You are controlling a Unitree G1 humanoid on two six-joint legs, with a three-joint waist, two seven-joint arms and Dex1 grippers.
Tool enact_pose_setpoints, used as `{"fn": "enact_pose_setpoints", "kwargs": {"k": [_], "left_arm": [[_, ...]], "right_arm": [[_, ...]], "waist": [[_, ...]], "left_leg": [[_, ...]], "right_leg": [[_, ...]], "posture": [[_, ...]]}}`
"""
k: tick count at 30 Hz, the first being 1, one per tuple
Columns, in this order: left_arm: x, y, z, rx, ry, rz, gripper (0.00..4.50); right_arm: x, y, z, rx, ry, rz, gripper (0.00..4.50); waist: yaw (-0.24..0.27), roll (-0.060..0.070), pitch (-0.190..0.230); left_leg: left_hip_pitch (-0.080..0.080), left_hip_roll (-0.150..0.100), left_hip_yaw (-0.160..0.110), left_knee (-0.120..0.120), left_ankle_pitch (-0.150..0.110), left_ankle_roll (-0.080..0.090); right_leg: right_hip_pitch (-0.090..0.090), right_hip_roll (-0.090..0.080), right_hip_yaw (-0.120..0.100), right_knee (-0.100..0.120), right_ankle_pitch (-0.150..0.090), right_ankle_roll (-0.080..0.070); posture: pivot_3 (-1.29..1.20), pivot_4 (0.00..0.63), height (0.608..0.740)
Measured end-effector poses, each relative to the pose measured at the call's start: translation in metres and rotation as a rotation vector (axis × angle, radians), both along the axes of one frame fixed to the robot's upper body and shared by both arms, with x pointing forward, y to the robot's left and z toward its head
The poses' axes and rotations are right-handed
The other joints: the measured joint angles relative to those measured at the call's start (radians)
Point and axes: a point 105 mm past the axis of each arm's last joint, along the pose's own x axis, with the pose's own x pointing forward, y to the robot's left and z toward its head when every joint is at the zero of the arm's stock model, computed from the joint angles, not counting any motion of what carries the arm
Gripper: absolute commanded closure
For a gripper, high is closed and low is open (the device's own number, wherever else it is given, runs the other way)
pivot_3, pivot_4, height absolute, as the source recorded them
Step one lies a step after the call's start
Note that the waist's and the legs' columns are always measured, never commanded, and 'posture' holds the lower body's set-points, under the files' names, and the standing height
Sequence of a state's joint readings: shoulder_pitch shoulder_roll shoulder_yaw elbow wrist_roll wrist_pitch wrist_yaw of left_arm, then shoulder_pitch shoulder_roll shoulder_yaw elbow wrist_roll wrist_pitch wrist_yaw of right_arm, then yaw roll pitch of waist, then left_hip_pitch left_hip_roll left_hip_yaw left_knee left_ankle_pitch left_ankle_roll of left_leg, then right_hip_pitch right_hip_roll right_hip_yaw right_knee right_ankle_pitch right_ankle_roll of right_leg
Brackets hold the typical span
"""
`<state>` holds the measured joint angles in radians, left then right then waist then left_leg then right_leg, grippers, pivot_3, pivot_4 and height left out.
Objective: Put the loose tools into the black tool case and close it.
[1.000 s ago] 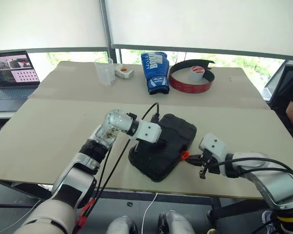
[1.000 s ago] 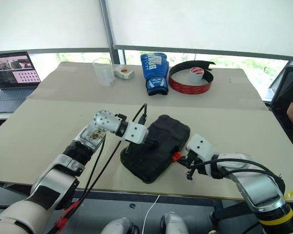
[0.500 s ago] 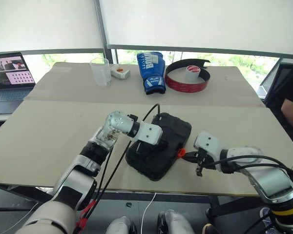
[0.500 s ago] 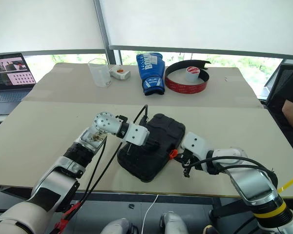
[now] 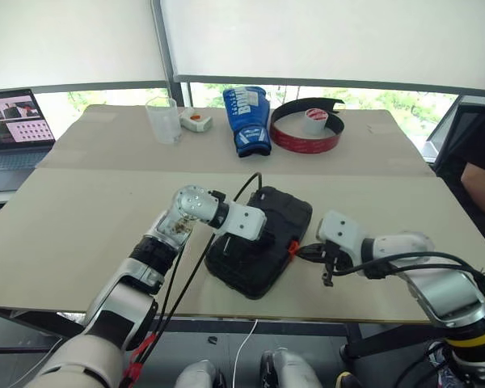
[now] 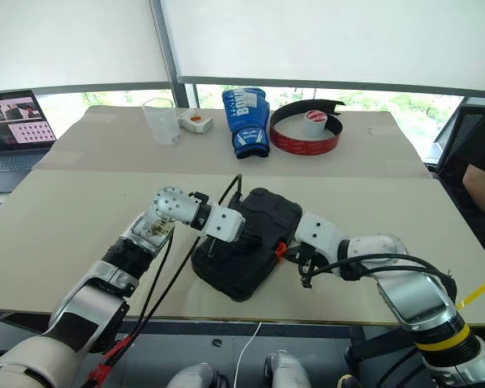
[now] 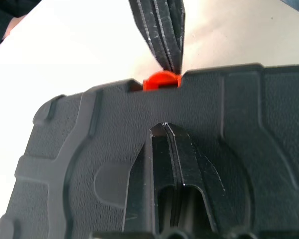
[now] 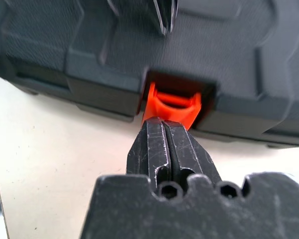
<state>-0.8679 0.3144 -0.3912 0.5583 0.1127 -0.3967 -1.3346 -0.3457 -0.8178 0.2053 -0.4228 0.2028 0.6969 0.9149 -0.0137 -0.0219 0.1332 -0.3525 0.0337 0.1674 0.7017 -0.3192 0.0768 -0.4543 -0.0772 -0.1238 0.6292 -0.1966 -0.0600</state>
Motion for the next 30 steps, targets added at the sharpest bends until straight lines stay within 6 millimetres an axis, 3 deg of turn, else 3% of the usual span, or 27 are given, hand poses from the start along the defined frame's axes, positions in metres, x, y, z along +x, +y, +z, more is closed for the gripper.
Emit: {"fn": "enact_pose_setpoints", "kwargs": {"k": [6,7,12,13,15,18,20,21,26,30], "left_arm": [[0.000,-0.001,0.000,-0.004,0.005,0.003,4.50],[0.001,0.000,0.000,-0.005,0.012,0.011,4.50],[0.006,0.013,0.003,-0.111,0.155,0.141,3.13],[0.009,0.025,0.008,-0.139,0.212,0.199,2.65],[0.011,0.055,0.014,-0.164,0.291,0.293,2.08],[0.004,0.152,0.028,-0.185,0.457,0.594,1.10],[-0.005,0.171,0.042,-0.224,0.502,0.647,0.41],[-0.015,0.182,0.052,-0.225,0.519,0.662,0.15],[-0.045,0.215,0.084,-0.273,0.530,0.744,0.15],[-0.055,0.215,0.073,-0.263,0.569,0.757,0.15]], "right_arm": [[0.002,0.001,0.005,-0.005,-0.014,0.012,4.47],[0.001,0.000,0.006,0.004,-0.013,0.008,4.20],[-0.011,-0.014,0.039,0.162,-0.047,-0.022,2.70],[-0.016,-0.021,0.042,0.213,-0.021,-0.025,2.21],[-0.023,-0.033,0.046,0.258,0.016,-0.033,1.70],[-0.035,-0.083,0.059,0.282,0.094,-0.109,0.63],[-0.041,-0.091,0.067,0.296,0.125,-0.079,0.02],[-0.047,-0.094,0.071,0.285,0.156,-0.047,0.00],[-0.051,-0.106,0.082,0.293,0.176,0.003,0.00],[-0.050,-0.107,0.083,0.304,0.175,0.024,0.00]], "waist": [[-0.001,0.000,0.000],[0.000,0.000,0.000],[0.008,-0.002,0.001],[0.008,-0.004,0.003],[-0.002,-0.004,0.004],[-0.011,-0.003,0.014],[0.002,-0.003,0.019],[0.006,-0.003,0.025],[0.032,-0.001,0.029],[0.041,-0.001,0.029]], "left_leg": [[0.000,0.000,0.000,0.000,0.000,0.000],[0.000,0.000,0.000,0.000,0.000,0.000],[-0.001,0.000,0.000,-0.005,0.001,-0.002],[-0.002,0.000,0.000,-0.006,0.004,-0.006],[-0.003,0.000,0.001,-0.007,0.006,-0.010],[-0.002,0.000,0.001,-0.009,0.007,-0.012],[-0.003,0.000,0.000,-0.008,0.007,-0.012],[-0.004,0.000,0.000,-0.008,0.007,-0.011],[-0.004,-0.001,-0.001,-0.007,0.005,-0.009],[-0.006,-0.002,0.000,-0.007,0.003,-0.012]], "right_leg": [[0.000,0.000,0.000,0.000,0.000,0.000],[0.000,0.000,0.000,0.000,0.000,0.000],[-0.002,0.001,0.000,-0.002,0.000,-0.001],[-0.003,0.001,-0.001,-0.002,-0.001,-0.001],[-0.004,0.001,0.000,-0.002,-0.002,-0.003],[-0.005,0.002,0.000,-0.001,-0.003,-0.006],[-0.006,0.001,-0.001,-0.001,-0.004,-0.006],[-0.006,0.001,-0.002,-0.001,-0.004,-0.006],[-0.005,-0.002,-0.002,-0.004,-0.005,-0.005],[-0.006,-0.003,-0.002,-0.004,-0.005,-0.005]], "posture": [[0.00,0.150,0.727],[0.00,0.150,0.727],[0.00,0.150,0.727],[0.00,0.150,0.727],[0.00,0.150,0.727],[0.00,0.150,0.727],[0.00,0.150,0.727],[0.00,0.150,0.727],[0.00,0.150,0.727],[0.00,0.150,0.727]]}}
